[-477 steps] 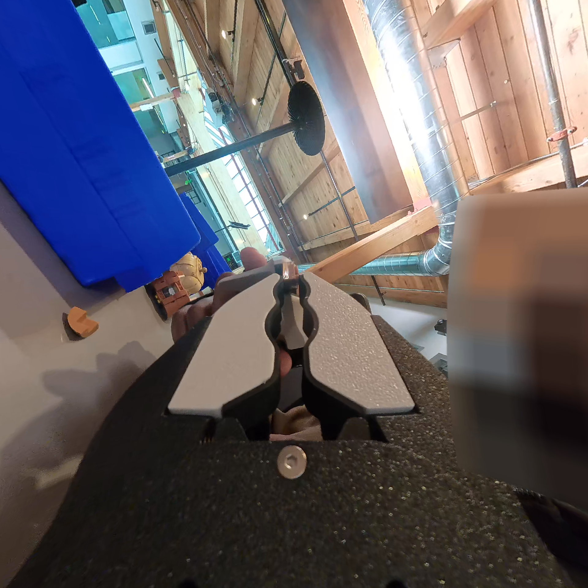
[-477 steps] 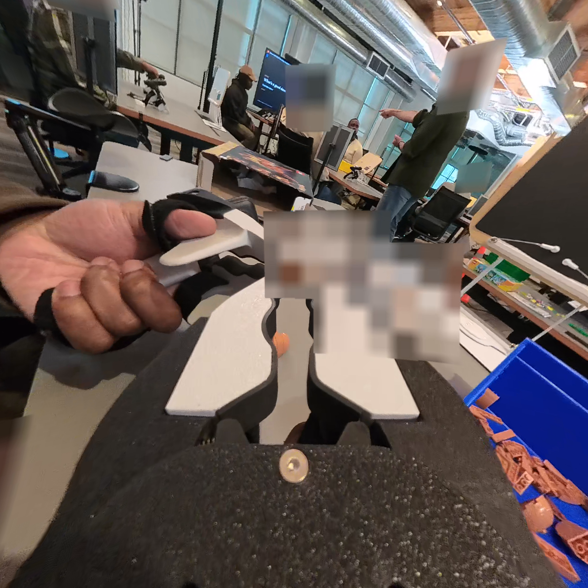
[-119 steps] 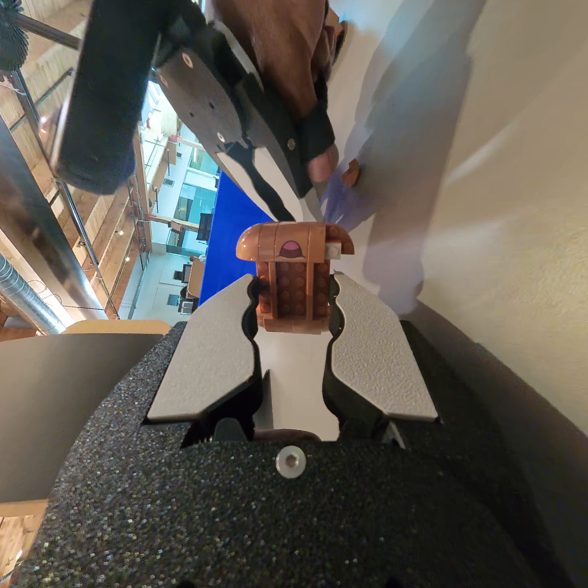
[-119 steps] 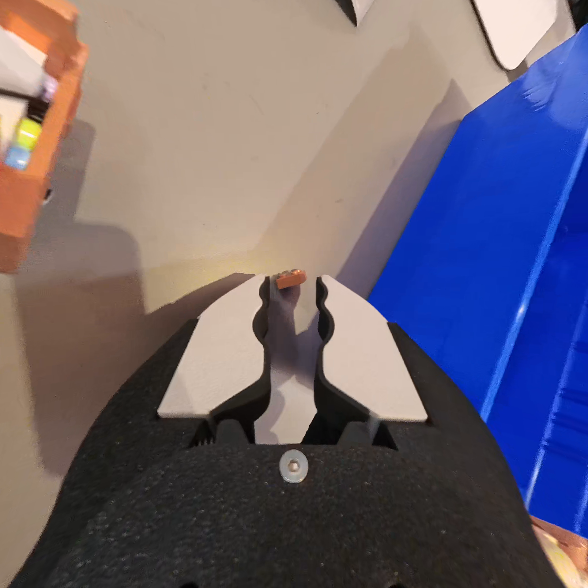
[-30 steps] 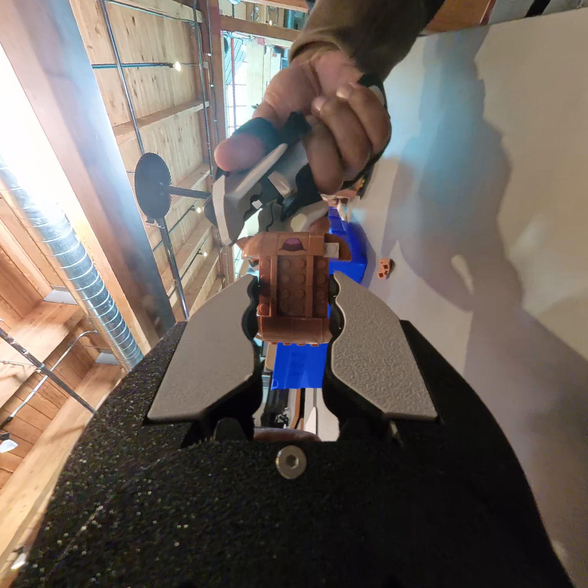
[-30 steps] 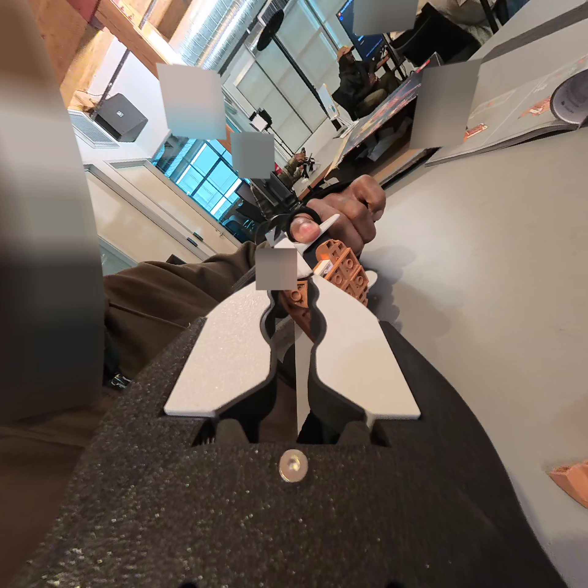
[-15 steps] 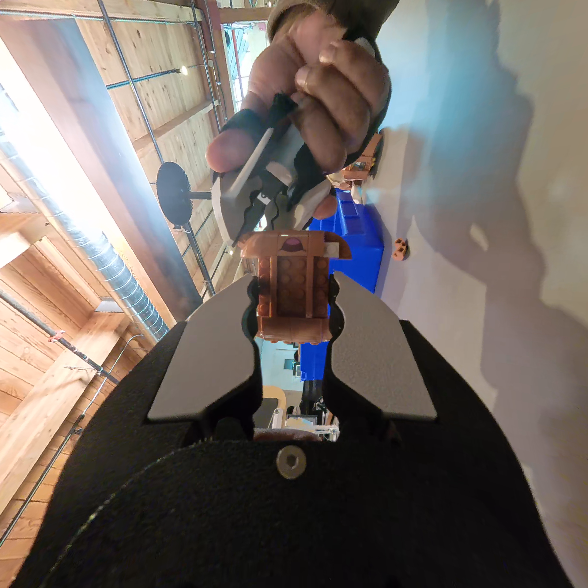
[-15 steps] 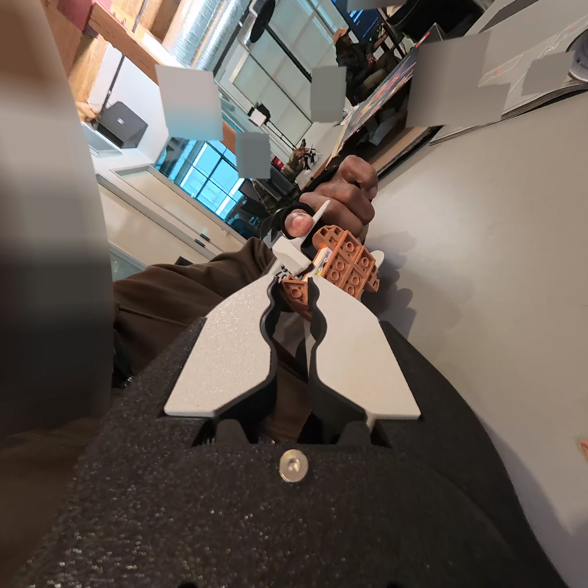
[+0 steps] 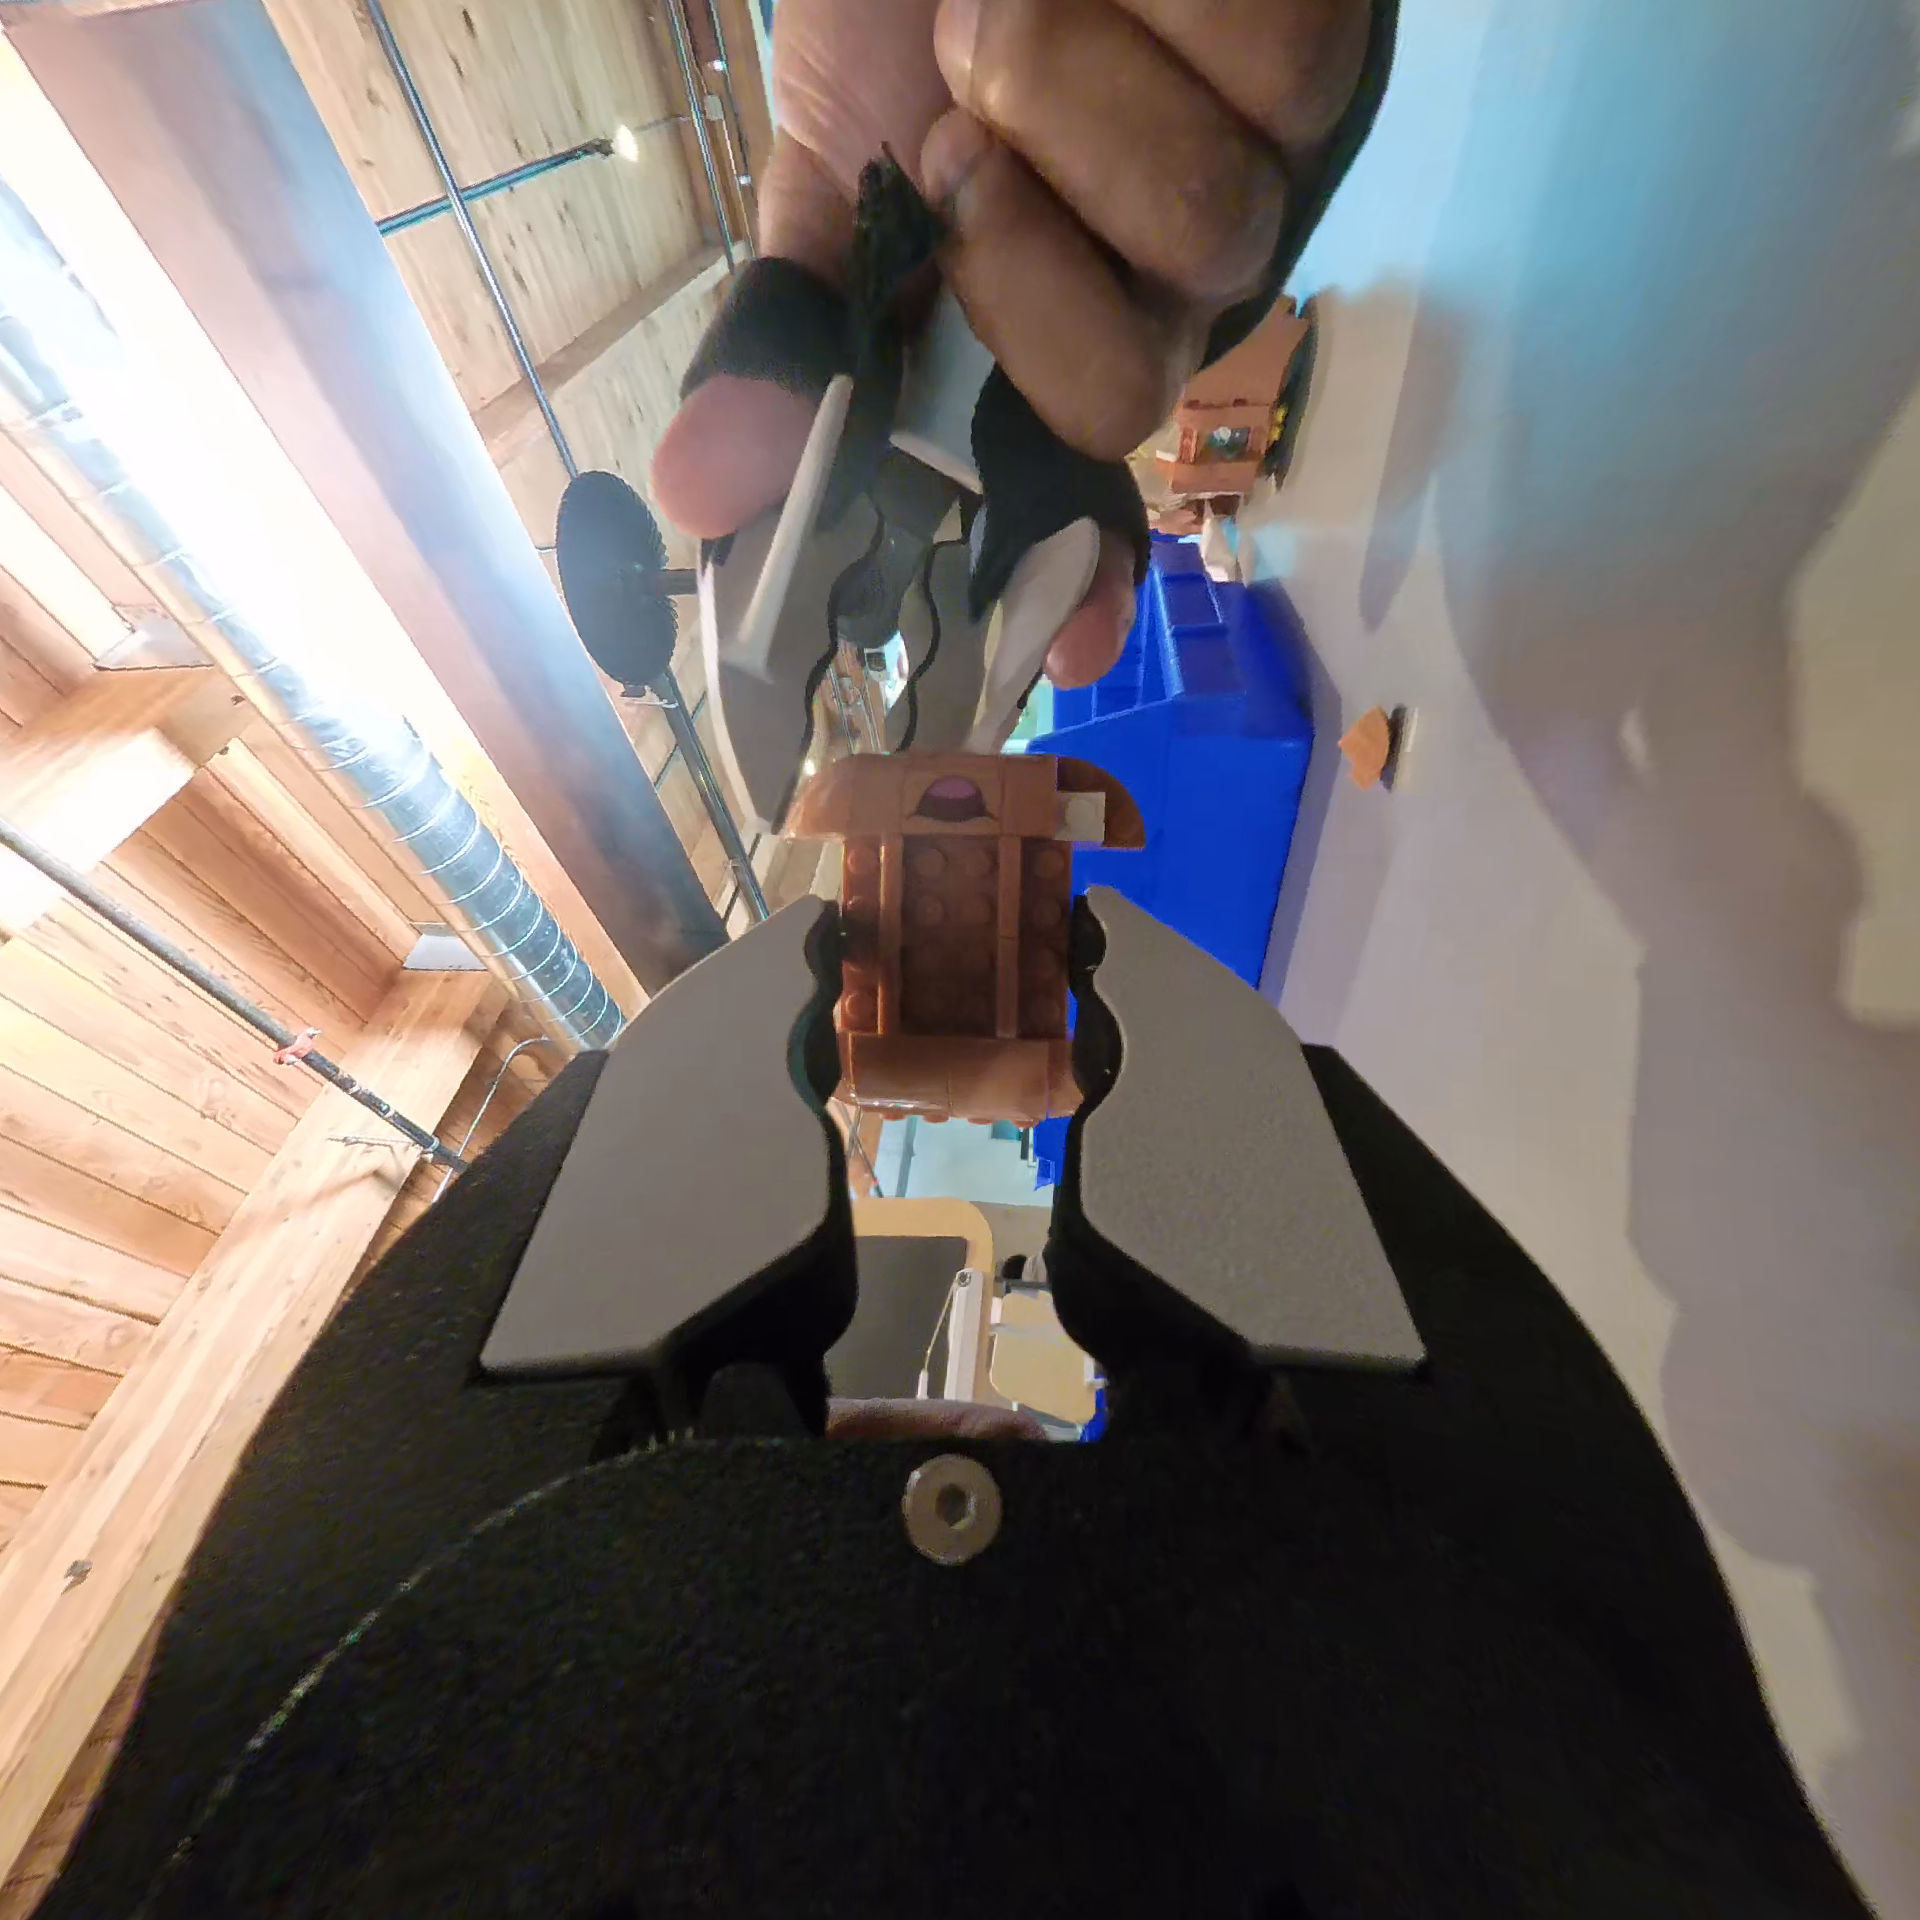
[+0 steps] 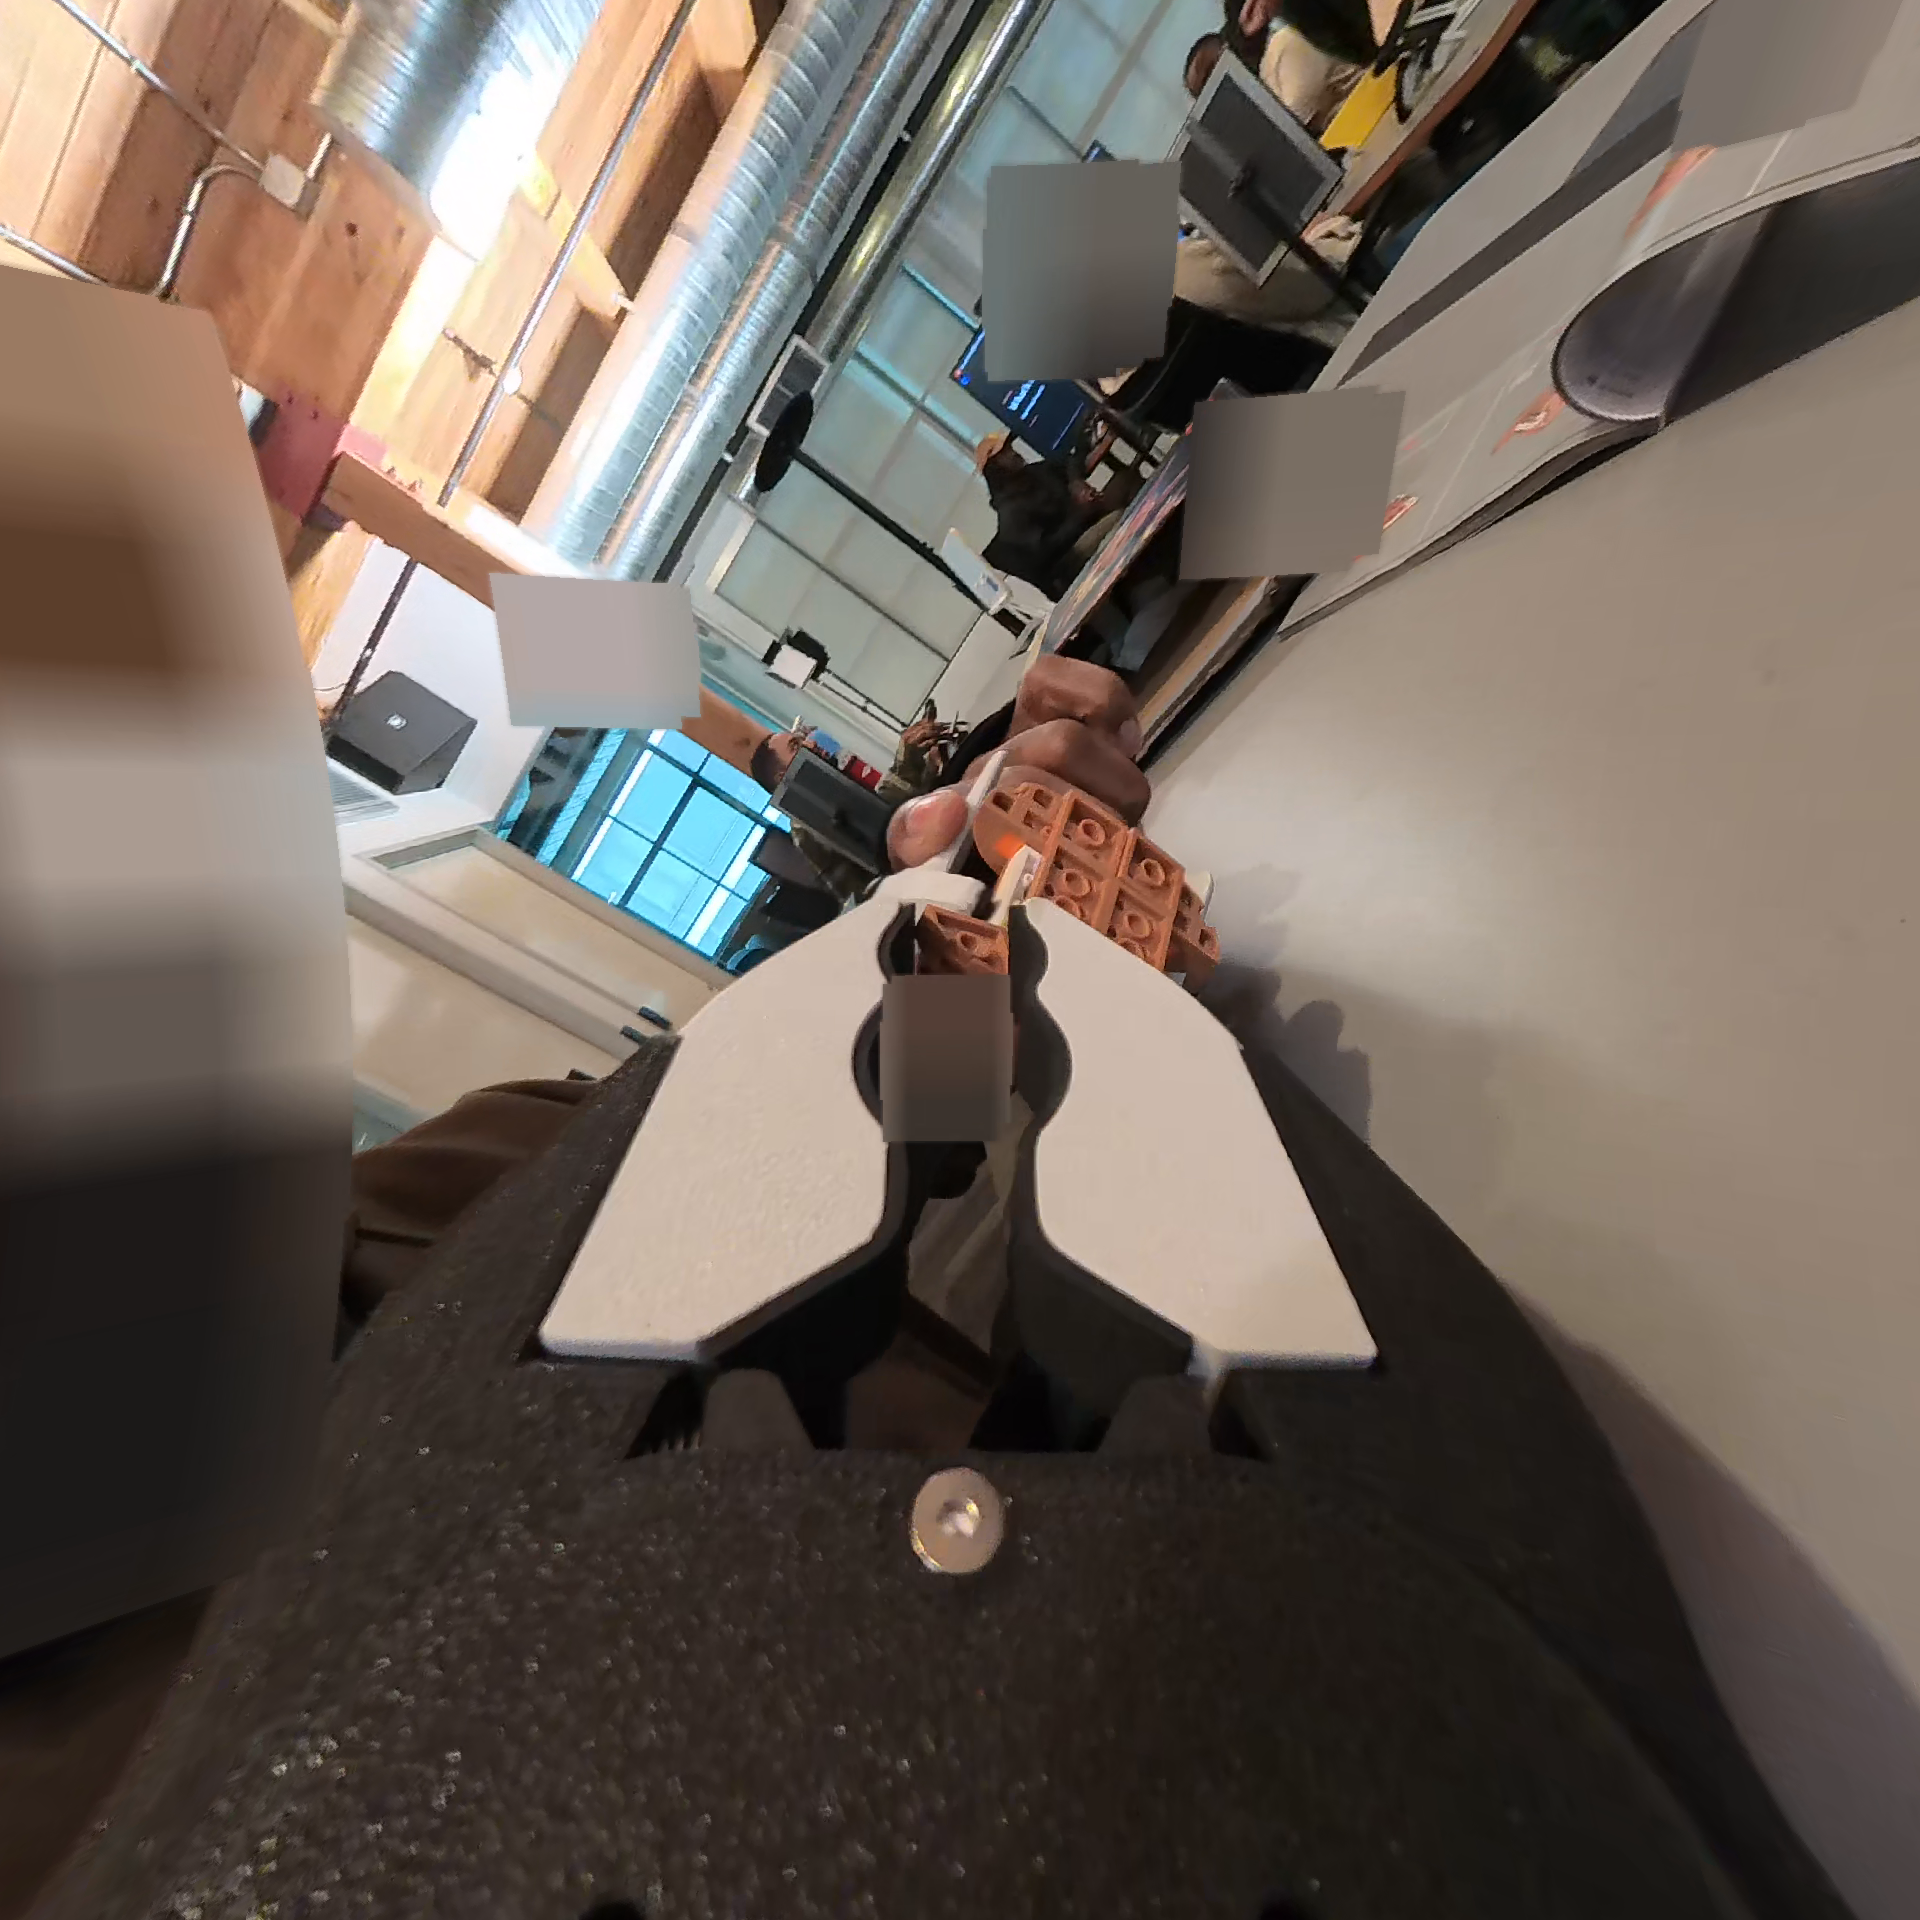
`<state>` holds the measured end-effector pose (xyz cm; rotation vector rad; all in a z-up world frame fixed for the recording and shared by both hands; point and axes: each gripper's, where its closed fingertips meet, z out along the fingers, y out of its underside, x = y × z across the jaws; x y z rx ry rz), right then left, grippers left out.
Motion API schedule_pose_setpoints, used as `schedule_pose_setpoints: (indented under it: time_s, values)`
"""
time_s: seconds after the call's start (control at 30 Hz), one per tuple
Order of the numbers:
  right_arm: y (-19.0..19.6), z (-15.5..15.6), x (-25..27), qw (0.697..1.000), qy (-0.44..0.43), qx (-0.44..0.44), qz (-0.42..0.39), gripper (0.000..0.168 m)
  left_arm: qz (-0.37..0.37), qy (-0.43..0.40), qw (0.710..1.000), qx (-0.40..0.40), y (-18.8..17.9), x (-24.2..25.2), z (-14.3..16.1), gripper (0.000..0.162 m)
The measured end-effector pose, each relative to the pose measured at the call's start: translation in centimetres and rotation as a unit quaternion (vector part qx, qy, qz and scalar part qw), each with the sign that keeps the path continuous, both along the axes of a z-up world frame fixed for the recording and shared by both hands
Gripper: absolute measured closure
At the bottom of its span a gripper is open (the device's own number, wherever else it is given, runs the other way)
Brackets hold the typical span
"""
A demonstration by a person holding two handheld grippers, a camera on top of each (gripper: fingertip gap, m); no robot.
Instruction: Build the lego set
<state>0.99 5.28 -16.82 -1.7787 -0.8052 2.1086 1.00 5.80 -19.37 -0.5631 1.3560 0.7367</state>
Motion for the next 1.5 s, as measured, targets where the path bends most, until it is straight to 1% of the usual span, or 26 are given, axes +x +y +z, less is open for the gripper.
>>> schedule_pose_setpoints:
  time_s: [0.23,0.47,0.6,0.63,0.9,1.23,1.5]
  values:
    - [0.4,-0.2,-0.2,0.999,-0.028,0.020,-0.040,0.152,0.022,0.010,1.000,0.003,0.7,-0.2,-0.3,0.120]
    - [1.1,-0.4,-0.3,0.997,-0.025,0.016,-0.075,0.152,0.041,0.013,0.999,0.013,1.1,-0.4,-0.3,0.120]
    - [1.1,-0.4,-0.5,0.996,-0.025,0.017,-0.084,0.152,0.047,0.017,0.999,0.017,1.3,-0.4,-0.3,0.120]
    - [1.0,-0.4,-0.5,0.996,-0.026,0.021,-0.085,0.156,0.048,0.016,0.999,0.016,1.3,-0.4,-0.3,0.120]
    - [1.0,-0.3,-0.7,0.995,-0.026,0.032,-0.092,0.156,0.053,0.012,0.998,0.020,1.4,-0.5,-0.2,0.120]
    - [0.9,0.7,-0.8,0.995,0.030,0.010,-0.096,0.152,0.054,-0.007,0.998,0.026,1.4,-0.5,0.3,0.120]
    - [0.6,1.2,-1.0,0.995,0.050,0.009,-0.089,0.148,0.051,-0.014,0.998,0.033,1.3,-0.5,0.6,0.120]
